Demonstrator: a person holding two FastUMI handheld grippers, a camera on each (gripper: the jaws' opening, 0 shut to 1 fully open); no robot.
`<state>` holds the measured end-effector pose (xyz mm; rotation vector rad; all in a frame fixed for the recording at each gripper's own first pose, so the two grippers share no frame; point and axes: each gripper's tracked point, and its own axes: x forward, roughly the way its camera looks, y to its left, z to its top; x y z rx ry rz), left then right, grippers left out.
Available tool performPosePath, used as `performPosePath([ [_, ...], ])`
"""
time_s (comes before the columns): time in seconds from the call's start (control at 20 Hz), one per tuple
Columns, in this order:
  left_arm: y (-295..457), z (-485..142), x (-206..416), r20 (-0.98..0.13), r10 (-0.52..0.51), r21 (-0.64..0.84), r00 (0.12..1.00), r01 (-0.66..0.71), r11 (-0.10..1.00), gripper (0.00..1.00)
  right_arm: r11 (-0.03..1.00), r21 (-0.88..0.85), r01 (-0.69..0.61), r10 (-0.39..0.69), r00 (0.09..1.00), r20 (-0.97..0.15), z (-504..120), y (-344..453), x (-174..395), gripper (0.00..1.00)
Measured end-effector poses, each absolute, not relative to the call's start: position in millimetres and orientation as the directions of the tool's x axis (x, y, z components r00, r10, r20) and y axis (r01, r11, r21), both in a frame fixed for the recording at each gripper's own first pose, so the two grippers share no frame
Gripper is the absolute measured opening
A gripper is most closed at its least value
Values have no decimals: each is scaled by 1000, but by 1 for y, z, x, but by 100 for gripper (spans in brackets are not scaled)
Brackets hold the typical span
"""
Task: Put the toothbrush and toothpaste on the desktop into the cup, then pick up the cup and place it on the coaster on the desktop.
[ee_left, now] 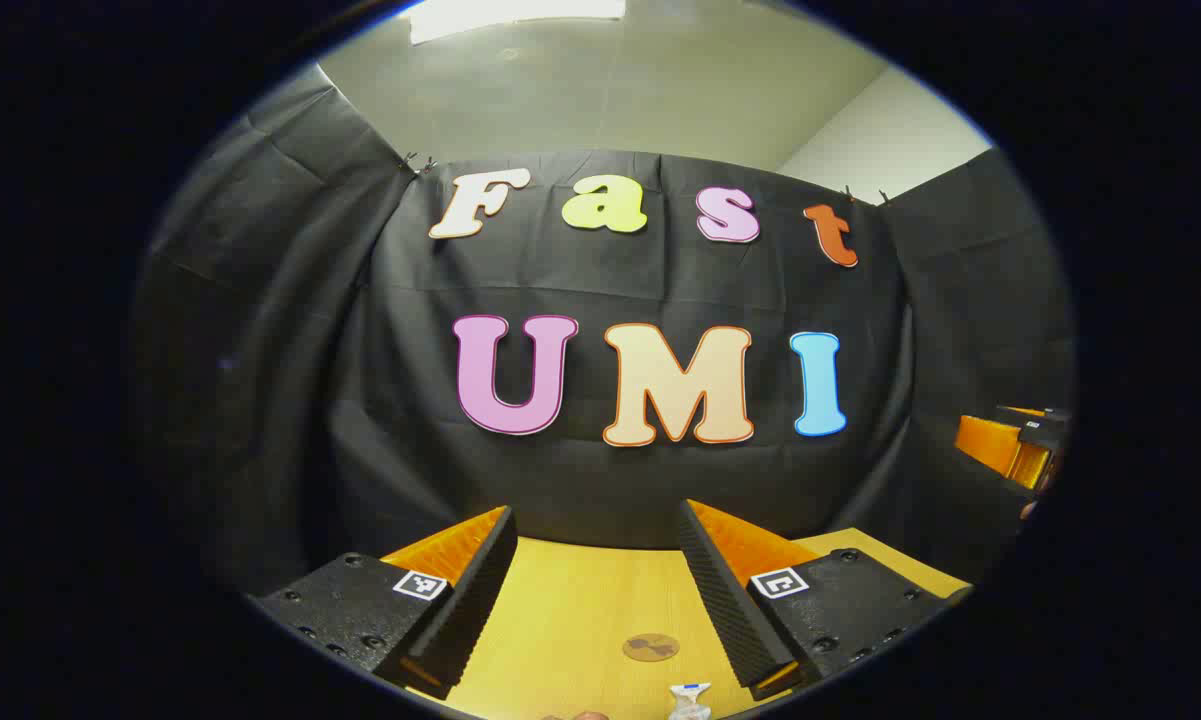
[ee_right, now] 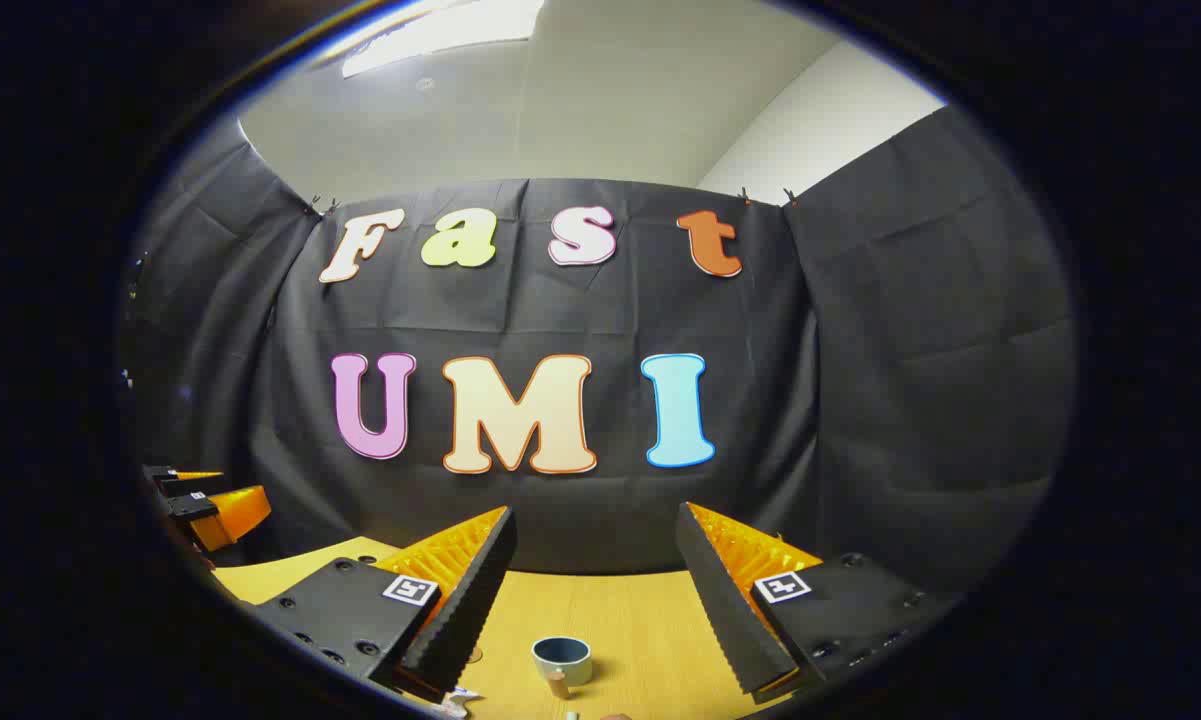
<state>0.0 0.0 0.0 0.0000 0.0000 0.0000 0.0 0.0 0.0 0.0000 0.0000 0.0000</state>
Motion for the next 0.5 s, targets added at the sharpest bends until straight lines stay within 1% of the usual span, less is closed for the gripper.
performPosePath([
  [0.15,-10,3,1,6,-2,5,1000,1,1000,94,1000,-25,0,0,1000,10,1,-9,1,100],
  [0.2,-13,3,1,7,-6,10,1000,6,1000,94,1000,-18,-1,1,1000,6,0,-11,0,99],
  [0.3,-18,5,3,9,-14,18,1000,14,1000,94,1000,-4,4,-4,1000,-2,-2,-17,2,100],
  [0.35,-20,4,4,8,-16,20,1000,16,1000,94,1000,-1,9,-9,1000,-3,-3,-20,3,99],
  [0.5,-25,5,7,9,-24,25,1000,23,999,94,1000,-3,8,-8,1000,2,-1,-22,6,99],
])
